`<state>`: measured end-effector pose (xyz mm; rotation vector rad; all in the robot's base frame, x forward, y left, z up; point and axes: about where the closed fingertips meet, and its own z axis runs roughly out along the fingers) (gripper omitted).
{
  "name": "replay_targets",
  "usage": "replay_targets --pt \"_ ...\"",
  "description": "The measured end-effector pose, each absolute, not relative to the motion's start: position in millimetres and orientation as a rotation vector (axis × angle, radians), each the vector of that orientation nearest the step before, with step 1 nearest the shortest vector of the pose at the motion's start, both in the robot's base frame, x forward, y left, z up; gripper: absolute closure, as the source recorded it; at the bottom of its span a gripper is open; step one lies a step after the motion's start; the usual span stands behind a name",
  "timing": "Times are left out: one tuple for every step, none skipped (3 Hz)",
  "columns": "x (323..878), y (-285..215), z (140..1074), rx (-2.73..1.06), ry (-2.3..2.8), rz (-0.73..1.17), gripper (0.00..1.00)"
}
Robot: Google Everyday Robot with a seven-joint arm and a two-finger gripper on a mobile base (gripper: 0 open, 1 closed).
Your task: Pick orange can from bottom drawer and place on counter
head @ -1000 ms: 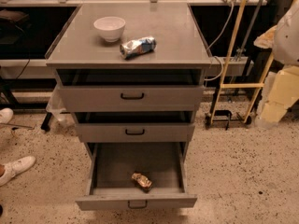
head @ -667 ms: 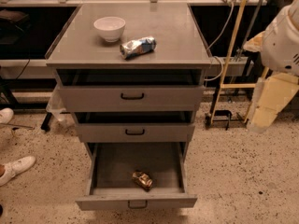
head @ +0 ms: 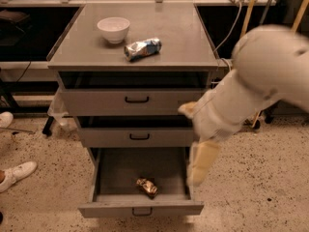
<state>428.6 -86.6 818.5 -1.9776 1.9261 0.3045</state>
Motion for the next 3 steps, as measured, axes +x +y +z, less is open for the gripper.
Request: replay_targets --pt "408 11 688 -2.124 1.844 0.57 0.0" --pt "372 63 555 -2.278 1.88 0.666 0.0" --pt "360 95 513 -2.317 1.859 0.696 0.0"
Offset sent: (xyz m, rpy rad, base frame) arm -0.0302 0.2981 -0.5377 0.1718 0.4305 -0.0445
